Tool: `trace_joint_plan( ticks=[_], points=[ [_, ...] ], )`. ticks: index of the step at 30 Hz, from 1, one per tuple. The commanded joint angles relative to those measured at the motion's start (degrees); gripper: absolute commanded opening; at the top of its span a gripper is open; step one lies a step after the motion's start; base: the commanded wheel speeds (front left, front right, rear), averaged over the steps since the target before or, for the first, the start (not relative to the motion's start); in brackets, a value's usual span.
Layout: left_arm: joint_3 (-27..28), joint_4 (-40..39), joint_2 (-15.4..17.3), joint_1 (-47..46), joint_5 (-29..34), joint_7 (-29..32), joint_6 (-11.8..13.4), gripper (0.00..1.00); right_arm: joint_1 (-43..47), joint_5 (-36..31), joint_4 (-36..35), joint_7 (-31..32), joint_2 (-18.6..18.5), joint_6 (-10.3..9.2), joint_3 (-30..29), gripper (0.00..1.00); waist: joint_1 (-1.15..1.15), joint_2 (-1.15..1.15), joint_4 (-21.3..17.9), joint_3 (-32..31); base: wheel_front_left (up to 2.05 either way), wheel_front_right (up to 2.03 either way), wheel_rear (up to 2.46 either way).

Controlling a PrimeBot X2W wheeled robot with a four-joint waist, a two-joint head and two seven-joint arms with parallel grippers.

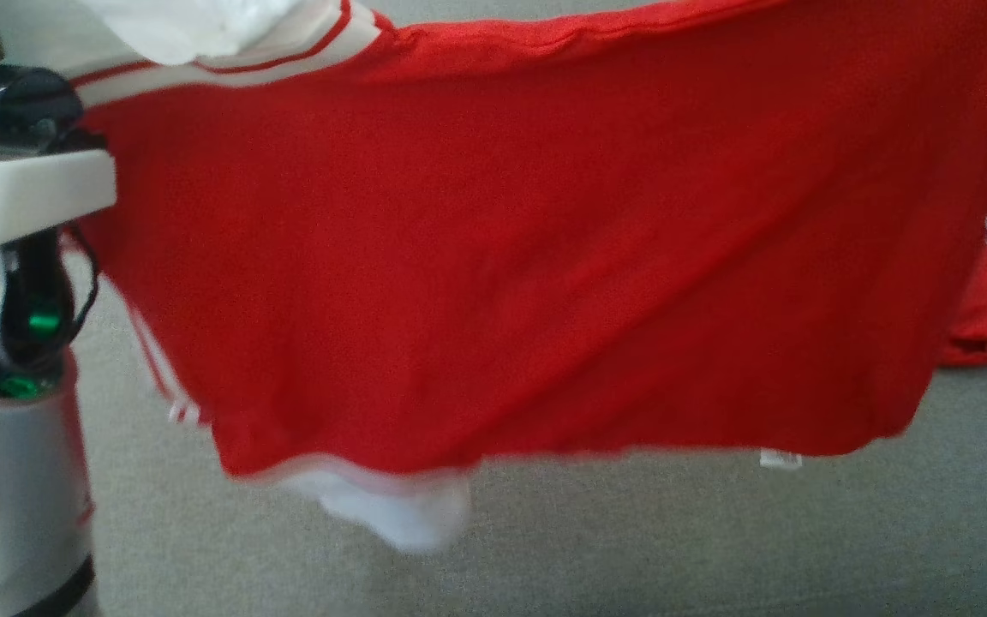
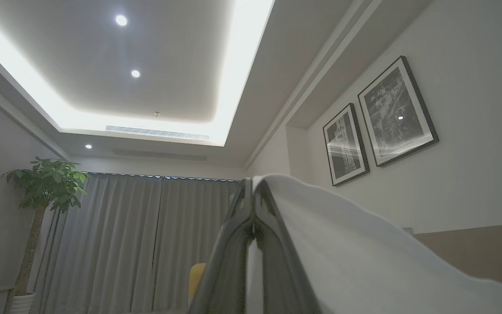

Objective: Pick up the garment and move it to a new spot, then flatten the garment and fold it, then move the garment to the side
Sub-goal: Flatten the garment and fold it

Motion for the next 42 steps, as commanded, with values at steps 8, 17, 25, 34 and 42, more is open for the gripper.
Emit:
trace_joint_plan(
  ticks=[8,17,25,34,42],
  points=[
    [0.47,1.6,6.31,-6.72,0.19,7.4,-1.82,0.0,-2.97,0.86,-1.73,7.95,1.11,-0.05,1.13,0.0,0.0,0.0,0.42,6.17,0.0,0.0,0.0],
    [-4.53,30.89,10.31,-32.57,3.6,0.96,-5.24,0.0,-30.81,0.79,27.39,-1.36,-3.06,-0.05,12.58,0.0,0.0,0.0,0.76,19.57,0.0,0.0,0.0],
    [-6.55,51.52,9.57,-52.69,7.71,-10.15,-3.83,0.0,-52.73,-3.05,51.75,-16.71,-1.18,-0.05,16.18,0.0,0.0,0.0,2.31,23.03,0.0,0.0,0.0],
    [-7.79,48.48,6.33,-47.02,6.98,-11.63,-5.87,0.0,-51.86,-0.89,57.47,-22.2,1.79,-0.05,14.07,0.0,0.0,0.0,5.38,23.14,0.0,0.0,0.0],
    [-11.66,41.88,6.46,-24.21,4.62,-11.64,-6.51,0.0,-33.47,6.72,55.91,-22.22,-0.46,-0.05,18.14,0.0,0.0,0.0,7.23,19.57,0.0,0.0,0.0]
  ],
)
